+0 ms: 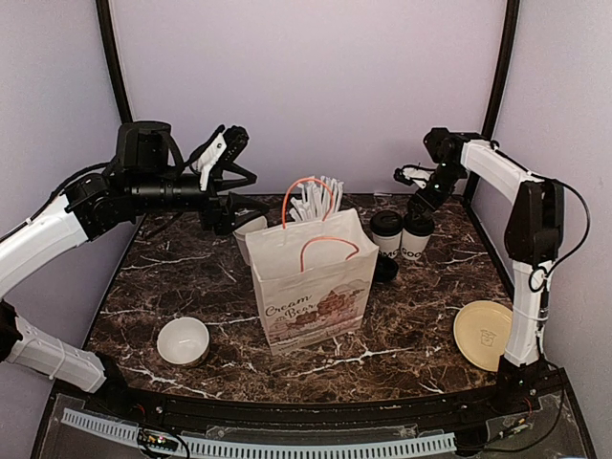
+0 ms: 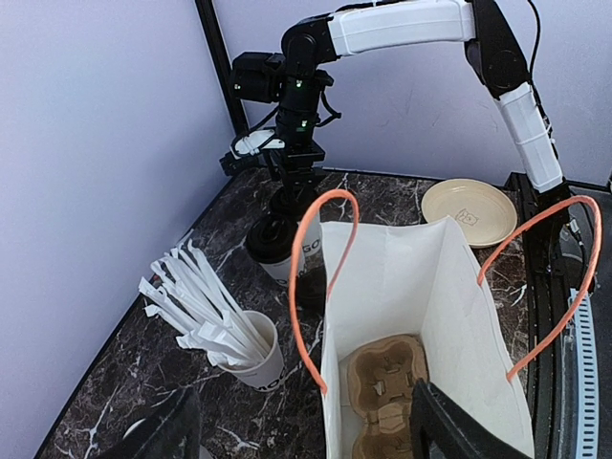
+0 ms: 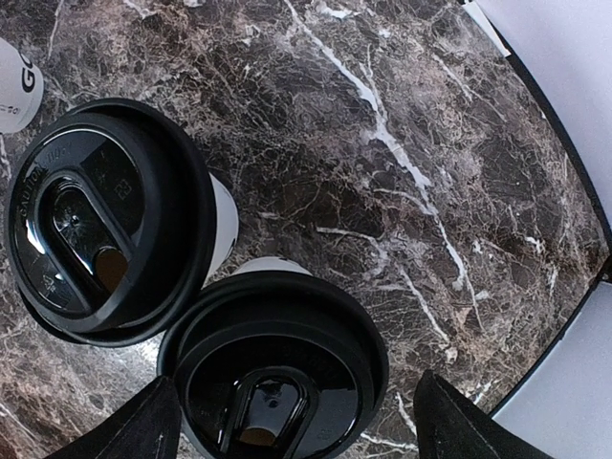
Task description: Pack the takeout coffee
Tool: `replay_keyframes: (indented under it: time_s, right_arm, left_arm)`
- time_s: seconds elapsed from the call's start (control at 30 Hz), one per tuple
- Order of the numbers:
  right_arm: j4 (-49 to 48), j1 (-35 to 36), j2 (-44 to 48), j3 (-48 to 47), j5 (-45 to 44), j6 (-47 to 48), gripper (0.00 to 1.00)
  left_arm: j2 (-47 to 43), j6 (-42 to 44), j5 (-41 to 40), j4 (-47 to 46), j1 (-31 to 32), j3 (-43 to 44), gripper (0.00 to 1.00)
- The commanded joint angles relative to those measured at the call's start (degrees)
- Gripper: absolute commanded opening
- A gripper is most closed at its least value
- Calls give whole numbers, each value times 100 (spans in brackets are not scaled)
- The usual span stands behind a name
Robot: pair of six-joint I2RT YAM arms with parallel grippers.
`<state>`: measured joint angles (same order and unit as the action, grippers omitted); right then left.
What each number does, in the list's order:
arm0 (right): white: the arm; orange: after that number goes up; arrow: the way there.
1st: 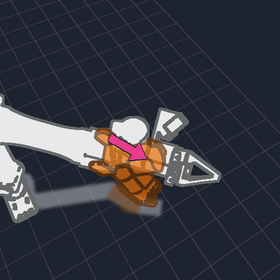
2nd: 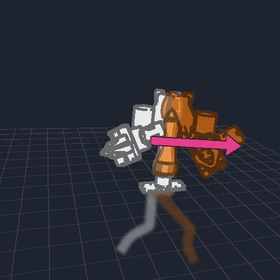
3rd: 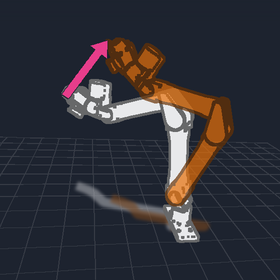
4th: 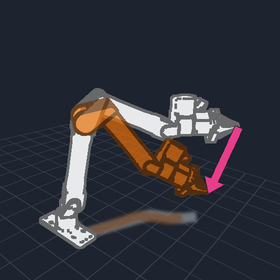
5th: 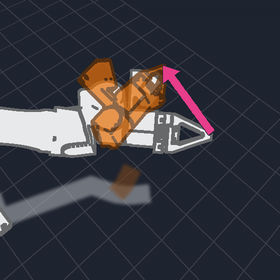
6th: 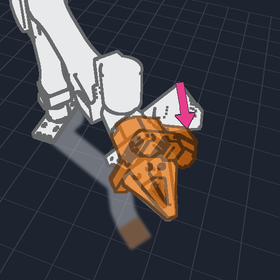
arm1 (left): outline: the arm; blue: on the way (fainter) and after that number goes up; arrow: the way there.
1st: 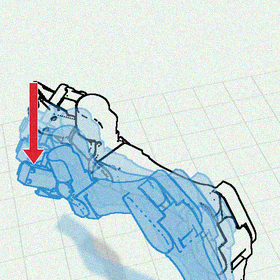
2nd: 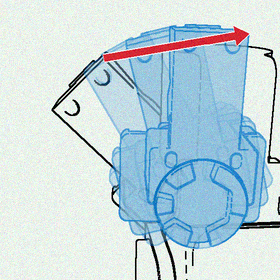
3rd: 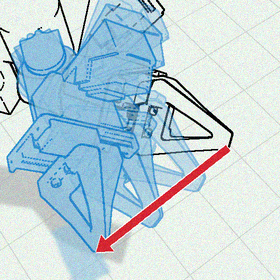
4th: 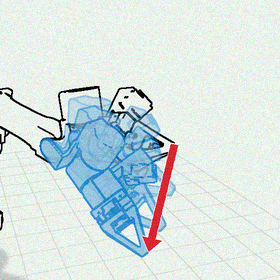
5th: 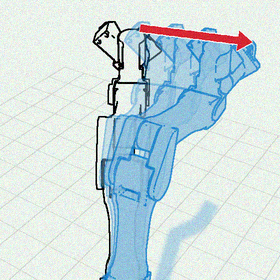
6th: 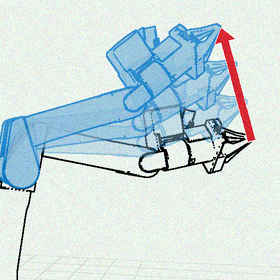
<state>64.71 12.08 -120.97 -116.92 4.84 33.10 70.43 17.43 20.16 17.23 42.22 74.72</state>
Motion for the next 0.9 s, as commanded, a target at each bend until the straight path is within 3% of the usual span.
replay_keyframes:
  time_s: [0.0, 0.2, 0.87]
  right_arm:
    - [188, 32, -196, -137, -10, -40, 84]
    - [208, 32, -11, -195, 185, -124, 88]
    - [138, 32, 197, 16, 79, -120, 87]
  left_arm:
    - [-50, 94, 62, -125, -9, -63, 77]
    - [-41, 94, 67, -128, -12, -63, 77]
    - [-46, 67, 161, -93, -5, -36, 77]
